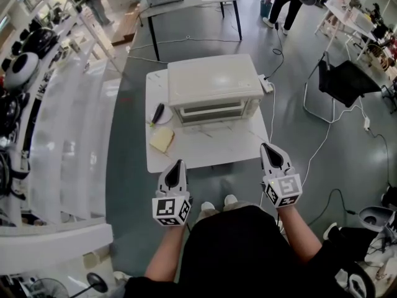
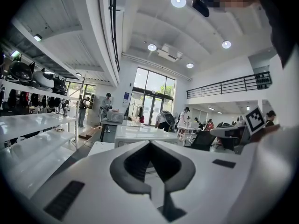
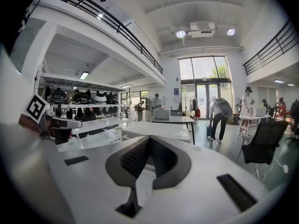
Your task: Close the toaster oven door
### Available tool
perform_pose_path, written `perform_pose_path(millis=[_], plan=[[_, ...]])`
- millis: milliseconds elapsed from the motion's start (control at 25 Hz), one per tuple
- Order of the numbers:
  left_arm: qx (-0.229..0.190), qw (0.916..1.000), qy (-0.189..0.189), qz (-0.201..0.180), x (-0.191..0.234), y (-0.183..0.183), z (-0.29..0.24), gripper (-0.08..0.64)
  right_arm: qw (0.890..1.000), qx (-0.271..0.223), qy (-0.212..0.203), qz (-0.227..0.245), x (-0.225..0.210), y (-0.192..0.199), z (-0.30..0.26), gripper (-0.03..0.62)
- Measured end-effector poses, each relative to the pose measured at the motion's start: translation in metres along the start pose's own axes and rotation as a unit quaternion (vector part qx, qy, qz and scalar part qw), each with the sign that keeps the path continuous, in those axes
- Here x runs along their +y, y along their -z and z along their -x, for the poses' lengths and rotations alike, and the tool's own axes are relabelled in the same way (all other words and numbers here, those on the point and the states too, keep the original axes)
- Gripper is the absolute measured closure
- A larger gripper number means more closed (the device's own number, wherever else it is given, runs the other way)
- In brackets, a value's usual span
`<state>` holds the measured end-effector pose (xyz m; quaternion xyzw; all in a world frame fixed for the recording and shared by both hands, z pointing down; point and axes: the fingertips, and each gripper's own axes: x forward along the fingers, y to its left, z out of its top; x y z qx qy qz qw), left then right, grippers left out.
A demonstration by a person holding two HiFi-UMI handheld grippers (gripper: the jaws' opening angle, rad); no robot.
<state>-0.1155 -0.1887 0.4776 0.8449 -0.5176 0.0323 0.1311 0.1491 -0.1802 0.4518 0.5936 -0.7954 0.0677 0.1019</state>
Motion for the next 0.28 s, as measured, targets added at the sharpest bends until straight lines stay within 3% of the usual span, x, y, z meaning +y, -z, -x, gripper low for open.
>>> perform_pose_path(millis=[280], plan=[[-0.001, 1.0000, 0.000, 0.000, 0.012, -0.001, 0.004, 0.541, 1.000, 0.001, -0.003, 0.003, 0.012, 0.000, -0.006, 0.571]])
